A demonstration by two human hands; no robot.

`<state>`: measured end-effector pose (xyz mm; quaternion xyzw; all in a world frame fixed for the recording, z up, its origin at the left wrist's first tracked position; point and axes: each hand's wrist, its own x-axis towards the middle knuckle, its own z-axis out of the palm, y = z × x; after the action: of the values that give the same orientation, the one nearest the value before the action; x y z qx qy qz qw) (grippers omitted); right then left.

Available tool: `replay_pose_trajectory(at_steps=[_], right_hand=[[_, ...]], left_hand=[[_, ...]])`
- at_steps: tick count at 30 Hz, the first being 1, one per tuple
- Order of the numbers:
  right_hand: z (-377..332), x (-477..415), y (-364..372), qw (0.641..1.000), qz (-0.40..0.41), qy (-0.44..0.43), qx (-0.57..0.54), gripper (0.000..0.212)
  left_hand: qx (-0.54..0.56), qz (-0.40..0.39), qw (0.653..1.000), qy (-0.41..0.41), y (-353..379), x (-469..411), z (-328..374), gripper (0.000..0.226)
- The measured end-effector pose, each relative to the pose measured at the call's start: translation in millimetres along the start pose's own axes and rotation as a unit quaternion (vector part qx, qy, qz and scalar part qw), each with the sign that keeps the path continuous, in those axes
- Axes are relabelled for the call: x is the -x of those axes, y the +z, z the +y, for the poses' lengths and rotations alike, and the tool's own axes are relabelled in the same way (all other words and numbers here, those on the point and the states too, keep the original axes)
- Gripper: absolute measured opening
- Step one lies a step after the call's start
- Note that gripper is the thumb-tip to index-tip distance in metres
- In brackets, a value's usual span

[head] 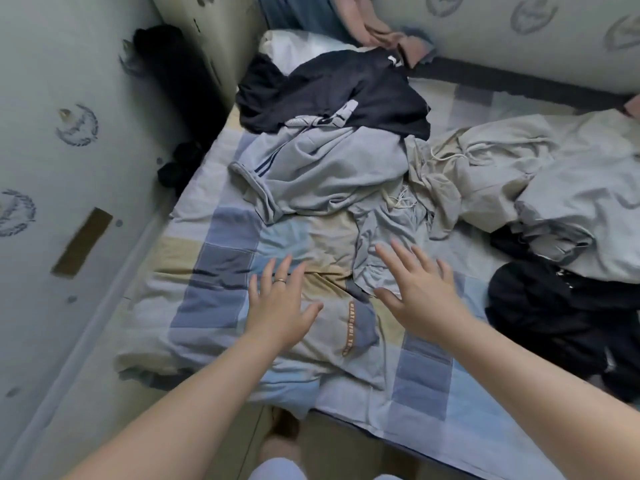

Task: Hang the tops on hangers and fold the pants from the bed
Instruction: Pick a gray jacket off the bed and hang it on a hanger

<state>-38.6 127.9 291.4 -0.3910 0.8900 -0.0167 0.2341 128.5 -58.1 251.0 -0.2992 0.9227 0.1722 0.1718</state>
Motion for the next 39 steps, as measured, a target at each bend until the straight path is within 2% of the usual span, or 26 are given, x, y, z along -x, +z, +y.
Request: replay_pose_trajectory(at_steps=[3,6,9,14,17,19,22,24,27,31,35,39], right_hand=[[-12.0,-72.3,47.7,0.999,-0.017,0.042,-0.030,0.069],[-14.7,-150.7,101.6,0.997,-0.001,0.063,-0.043,0.069],[-9.8,-235.1,148.9,0.996,0.021,0.072,-0.038,0.070],[4.2,-353.3,194.9,0.995,0.065,0.072,-0.038,0.074],[11.8,-391.7,210.9,0.993,0.085,0.073,-0.033,0.080],[17.0,-403.4,216.5,0.993,0.093,0.072,-0.026,0.081],[25.4,-405.9,217.4,0.993,0.096,0.064,-0.029,0.082],[29.0,-401.6,213.5,0.993,0.090,0.059,-0.047,0.082],[29.7,-390.3,204.9,0.994,0.082,0.060,-0.048,0.081],[18.5,-374.3,186.6,0.994,0.074,0.074,-0.033,0.078],[1.6,-348.0,163.4,0.989,0.107,0.090,-0.046,0.068],[-12.1,-313.1,132.2,0.984,0.115,0.127,-0.045,0.052]], left_hand=[[-0.037,-0.030,0.998,0.038,32.5,-81.2,-40.2,0.078],[-0.097,-0.044,0.989,0.100,72.8,-173.3,-71.4,0.077],[-0.139,-0.031,0.981,0.131,108.1,-261.6,-91.4,0.079],[-0.073,0.067,0.985,0.139,139.9,-371.4,-81.9,0.083],[-0.071,0.070,0.981,0.168,147.3,-413.0,-65.4,0.085],[-0.095,0.064,0.981,0.156,149.3,-431.6,-60.9,0.075],[-0.070,0.103,0.983,0.132,152.0,-442.3,-62.0,0.032],[-0.017,0.140,0.982,0.125,151.5,-439.0,-65.9,0.021],[0.052,0.113,0.983,0.138,142.5,-419.4,-73.2,0.010],[0.141,0.073,0.971,0.179,120.8,-375.2,-79.4,0.018],[0.261,0.039,0.946,0.187,77.2,-319.9,-90.9,0.027],[0.328,0.025,0.928,0.177,20.8,-261.5,-111.9,0.018]])
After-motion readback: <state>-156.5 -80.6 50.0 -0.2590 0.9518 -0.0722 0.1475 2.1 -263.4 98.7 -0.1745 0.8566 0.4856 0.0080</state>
